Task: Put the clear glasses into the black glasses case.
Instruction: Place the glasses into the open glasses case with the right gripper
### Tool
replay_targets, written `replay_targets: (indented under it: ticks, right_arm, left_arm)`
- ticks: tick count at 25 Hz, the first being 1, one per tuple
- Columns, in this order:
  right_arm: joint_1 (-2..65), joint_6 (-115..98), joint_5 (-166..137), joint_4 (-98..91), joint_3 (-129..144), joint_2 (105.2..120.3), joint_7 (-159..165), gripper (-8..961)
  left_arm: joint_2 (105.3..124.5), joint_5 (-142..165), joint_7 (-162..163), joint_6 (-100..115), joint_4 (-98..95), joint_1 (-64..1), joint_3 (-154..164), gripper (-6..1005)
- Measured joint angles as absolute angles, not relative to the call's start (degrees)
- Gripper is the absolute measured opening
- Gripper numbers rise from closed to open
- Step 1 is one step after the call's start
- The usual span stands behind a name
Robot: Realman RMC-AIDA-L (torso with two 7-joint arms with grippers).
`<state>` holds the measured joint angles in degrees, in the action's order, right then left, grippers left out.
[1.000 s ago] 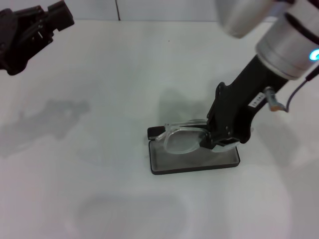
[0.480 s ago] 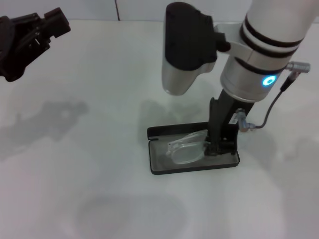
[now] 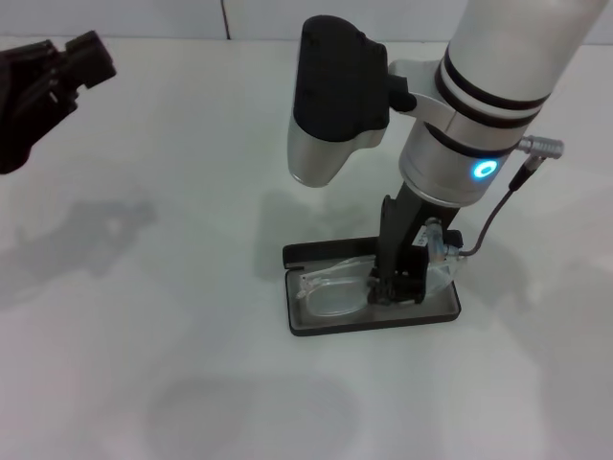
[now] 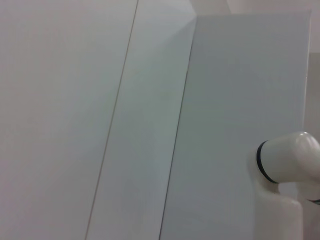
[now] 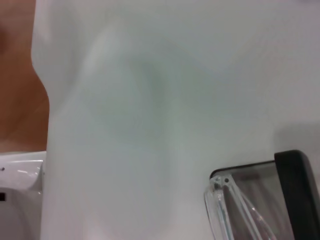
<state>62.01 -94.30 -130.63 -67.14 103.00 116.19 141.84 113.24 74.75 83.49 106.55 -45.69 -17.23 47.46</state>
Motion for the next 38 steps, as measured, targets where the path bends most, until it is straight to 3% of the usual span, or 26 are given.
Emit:
replay_targets:
  ticks: [12,38]
  right_arm:
    - [62.8,-91.0,-130.1,-63.2,105.1,116.19,142.1,97]
    - [63.0,-87.5,-129.3,-57.9,106.6,116.19,142.1,98]
  left_arm:
    - [111.74,77.7,82.7,111.6,-45.7,-13.8,47.5,103]
    - [112.28,78.9,80.6,112.6,-42.9,-12.8,47.8,103]
